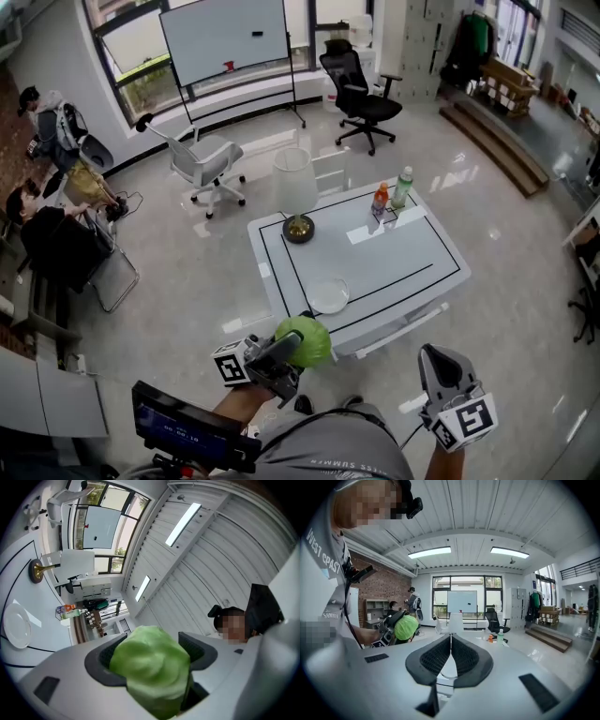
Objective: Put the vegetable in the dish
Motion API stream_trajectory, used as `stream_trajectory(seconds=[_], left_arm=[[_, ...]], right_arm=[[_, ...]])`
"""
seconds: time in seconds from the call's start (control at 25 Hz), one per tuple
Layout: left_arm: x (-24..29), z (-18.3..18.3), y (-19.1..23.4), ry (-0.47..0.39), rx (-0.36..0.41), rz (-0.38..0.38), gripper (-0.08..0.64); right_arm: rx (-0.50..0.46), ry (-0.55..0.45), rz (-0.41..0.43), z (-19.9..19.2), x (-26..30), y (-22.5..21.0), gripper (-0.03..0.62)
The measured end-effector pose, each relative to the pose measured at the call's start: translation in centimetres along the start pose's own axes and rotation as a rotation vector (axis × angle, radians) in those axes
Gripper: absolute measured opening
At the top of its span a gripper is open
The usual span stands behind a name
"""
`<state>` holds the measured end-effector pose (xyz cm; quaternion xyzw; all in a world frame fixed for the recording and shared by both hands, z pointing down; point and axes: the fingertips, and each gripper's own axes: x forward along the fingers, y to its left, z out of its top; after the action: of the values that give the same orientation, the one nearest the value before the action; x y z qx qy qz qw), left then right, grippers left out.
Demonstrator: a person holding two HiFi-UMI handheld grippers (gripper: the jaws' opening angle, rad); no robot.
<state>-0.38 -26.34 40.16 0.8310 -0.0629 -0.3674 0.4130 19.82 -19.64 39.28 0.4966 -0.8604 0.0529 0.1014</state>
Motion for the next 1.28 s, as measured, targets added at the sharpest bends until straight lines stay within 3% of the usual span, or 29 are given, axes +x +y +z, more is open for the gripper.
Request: stream_trajectory(seconds=[0.16,0.48,0.64,0.88,1.28], left_arm=[[1.3,0.3,3.3,0.01,0.0,0.047,0.35],[3.6,-1.3,9.6,0.008,0.078,0.188,0.348],[2.9,-2.6,13.9,-0.031,0.016,0.281,0.347],[0.8,-2.4,19.6,-0.03,-0.02,0.416,0.345],[-1.5,-1.6,27.8,0.033,-0.074,0.519,0.344]], right_arm=[[0.027,0.018,-0.011,-0.5,1.1,-3.1,0.008],[0.011,-0.021,0.081,0.1,3.4,-8.3,0.008],[0.019,0.003,0.123,-1.3,4.2,-9.7,0.008],[0.037,0.031,0.113,-1.6,5.8,-11.7,0.008],[0.036,0.064,0.071,-1.9,8.0,-12.0,0.008]])
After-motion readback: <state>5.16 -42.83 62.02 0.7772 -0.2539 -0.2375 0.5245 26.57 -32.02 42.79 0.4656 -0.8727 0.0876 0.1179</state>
